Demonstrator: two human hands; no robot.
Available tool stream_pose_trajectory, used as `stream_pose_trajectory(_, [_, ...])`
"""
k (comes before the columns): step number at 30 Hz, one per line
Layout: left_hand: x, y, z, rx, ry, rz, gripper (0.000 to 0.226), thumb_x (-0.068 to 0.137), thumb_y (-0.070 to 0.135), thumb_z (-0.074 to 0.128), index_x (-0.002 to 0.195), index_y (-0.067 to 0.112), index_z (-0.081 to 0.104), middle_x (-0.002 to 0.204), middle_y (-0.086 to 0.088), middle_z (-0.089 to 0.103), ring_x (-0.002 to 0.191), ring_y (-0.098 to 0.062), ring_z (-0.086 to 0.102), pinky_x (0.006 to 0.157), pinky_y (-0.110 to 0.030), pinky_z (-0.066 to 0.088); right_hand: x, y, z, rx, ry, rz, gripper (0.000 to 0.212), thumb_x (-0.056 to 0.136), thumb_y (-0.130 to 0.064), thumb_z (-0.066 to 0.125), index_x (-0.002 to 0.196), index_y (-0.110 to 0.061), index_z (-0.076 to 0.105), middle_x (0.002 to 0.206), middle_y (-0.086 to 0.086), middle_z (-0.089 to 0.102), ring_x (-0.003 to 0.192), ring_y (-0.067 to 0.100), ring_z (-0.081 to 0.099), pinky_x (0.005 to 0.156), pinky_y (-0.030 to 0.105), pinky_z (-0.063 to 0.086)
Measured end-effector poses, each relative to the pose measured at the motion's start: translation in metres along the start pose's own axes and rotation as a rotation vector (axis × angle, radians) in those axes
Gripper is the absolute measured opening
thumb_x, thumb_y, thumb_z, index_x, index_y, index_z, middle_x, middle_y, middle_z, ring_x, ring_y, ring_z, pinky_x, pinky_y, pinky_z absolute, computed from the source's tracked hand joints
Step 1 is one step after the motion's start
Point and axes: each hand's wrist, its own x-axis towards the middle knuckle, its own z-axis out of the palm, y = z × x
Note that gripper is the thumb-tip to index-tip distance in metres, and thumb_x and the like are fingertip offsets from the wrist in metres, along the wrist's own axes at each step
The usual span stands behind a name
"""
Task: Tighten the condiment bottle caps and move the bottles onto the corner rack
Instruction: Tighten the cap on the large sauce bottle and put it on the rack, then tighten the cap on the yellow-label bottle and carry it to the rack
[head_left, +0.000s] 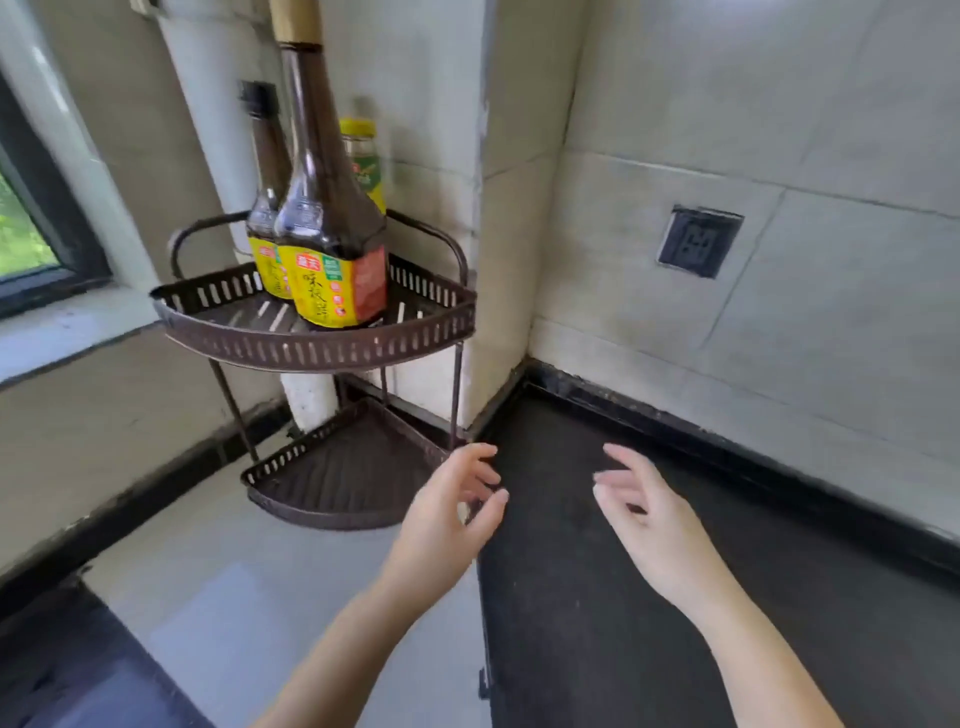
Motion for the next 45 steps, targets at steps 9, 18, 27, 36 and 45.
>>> stream_pose_trajectory(9, [-0.123,-0.002,0.151,0.081,-0.636,-0.137,0.029,0.084,0.021,0.061,0.102,0.042,0.049,0.073,0.022,0.063,0.068,0.002,0.056,0.072,-0.010,0.045,-0.161,0.121,-0.056,-0.097,-0.190,0.475,0.040,0.092,-0.044,0.044,0.131,-0.033,0.042,0.110,-0.017,0.057,0.101,0.002,0.056,0.085,0.019,0.039])
stream_pose_trajectory(18, [-0.203,0.085,0.286,0.091,-0.874,-0.045,0.025,0.087,0.025,0.058,0.095,0.047,0.049,0.084,0.010,0.064,0.075,-0.001,0.060,0.073,-0.010,0.046,-0.324,0.205,-0.133,-0.031,0.060,0.594,0.036,0.092,-0.040,0.045,0.126,-0.030,0.048,0.103,-0.015,0.058,0.090,-0.004,0.055,0.071,0.009,0.039])
stream_pose_trajectory(27, [-0.231,0.152,0.395,0.085,-1.098,0.135,0.024,0.089,0.025,0.057,0.107,0.039,0.050,0.088,0.012,0.061,0.077,-0.001,0.057,0.073,-0.009,0.045,-0.413,0.261,-0.195,0.040,0.298,0.721,0.031,0.092,-0.038,0.047,0.123,-0.030,0.050,0.096,-0.014,0.059,0.085,0.002,0.055,0.077,0.016,0.042])
stream_pose_trajectory(36, [-0.180,0.194,0.499,0.053,-1.141,0.186,0.022,0.088,0.025,0.056,0.108,0.035,0.053,0.090,0.010,0.061,0.079,-0.003,0.058,0.072,-0.008,0.043,-0.397,0.314,-0.292,0.021,0.428,0.757,0.032,0.093,-0.036,0.047,0.123,-0.027,0.052,0.094,-0.014,0.057,0.087,0.001,0.054,0.070,0.009,0.039])
stream_pose_trajectory(45, [-0.120,0.258,0.597,0.069,-1.081,0.232,0.028,0.090,0.026,0.054,0.118,0.029,0.050,0.092,0.011,0.060,0.084,-0.004,0.059,0.071,-0.009,0.044,-0.353,0.354,-0.422,-0.090,0.447,0.675,0.034,0.094,-0.036,0.045,0.127,-0.026,0.049,0.104,-0.009,0.058,0.093,0.005,0.056,0.068,0.008,0.037])
